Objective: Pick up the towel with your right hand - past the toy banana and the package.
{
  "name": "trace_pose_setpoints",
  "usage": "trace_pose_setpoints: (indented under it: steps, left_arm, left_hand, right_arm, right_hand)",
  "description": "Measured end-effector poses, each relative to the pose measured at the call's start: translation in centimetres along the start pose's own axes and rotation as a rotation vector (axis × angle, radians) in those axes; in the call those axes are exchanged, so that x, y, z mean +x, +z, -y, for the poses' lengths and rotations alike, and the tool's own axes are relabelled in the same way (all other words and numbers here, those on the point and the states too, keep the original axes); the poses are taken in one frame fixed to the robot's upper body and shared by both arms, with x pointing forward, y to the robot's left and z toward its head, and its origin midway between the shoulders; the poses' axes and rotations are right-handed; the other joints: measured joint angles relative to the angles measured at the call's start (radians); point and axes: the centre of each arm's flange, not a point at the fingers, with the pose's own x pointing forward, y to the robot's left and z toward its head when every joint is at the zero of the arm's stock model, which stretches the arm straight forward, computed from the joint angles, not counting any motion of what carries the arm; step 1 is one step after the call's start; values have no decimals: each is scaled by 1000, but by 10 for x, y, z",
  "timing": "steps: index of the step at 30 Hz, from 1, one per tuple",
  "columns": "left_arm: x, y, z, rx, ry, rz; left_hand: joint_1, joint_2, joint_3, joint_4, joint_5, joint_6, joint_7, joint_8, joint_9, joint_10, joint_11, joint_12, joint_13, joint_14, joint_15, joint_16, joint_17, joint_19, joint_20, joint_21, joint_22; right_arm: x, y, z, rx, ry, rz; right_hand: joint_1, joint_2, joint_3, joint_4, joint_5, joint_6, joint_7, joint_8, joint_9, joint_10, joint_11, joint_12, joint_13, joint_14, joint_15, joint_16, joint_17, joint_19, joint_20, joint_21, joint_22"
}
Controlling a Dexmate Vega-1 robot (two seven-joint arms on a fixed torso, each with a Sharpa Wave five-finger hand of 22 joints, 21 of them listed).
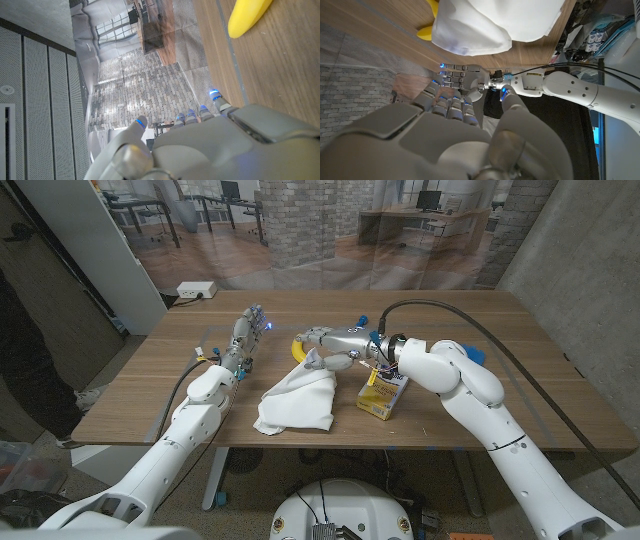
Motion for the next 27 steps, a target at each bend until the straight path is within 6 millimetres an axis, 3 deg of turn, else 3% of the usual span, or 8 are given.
trace_pose_setpoints:
  steps: [12,17,27]
  left_arm:
    - [0,0,-2,-1,0,0]
    - [0,0,-3,-1,0,-2]
    - [0,-1,-5,-2,2,-4]
  left_hand:
    - [0,0,0,0,0,-1,-9,0,0,0,0,0,0,0,0,0,0,0,0,0,0]
    - [0,0,0,0,0,-1,-9,0,0,0,0,0,0,0,0,0,0,0,0,0,0]
    - [0,0,0,0,0,-1,-8,0,0,0,0,0,0,0,0,0,0,0,0,0,0]
  right_arm:
    - [8,3,-5,-14,53,-3]
    - [12,3,-8,-16,77,-8]
    - [18,2,-14,-22,117,-18]
  right_hand:
    - [5,5,0,0,0,0,0,0,0,0,0,0,0,0,0,0,0,4,15,0,0]
    - [5,5,0,0,0,0,0,0,0,-6,-6,0,0,0,0,0,0,5,49,0,0]
    - [5,6,0,0,0,-4,-4,0,0,-15,-7,-6,0,0,0,0,0,-2,56,0,0]
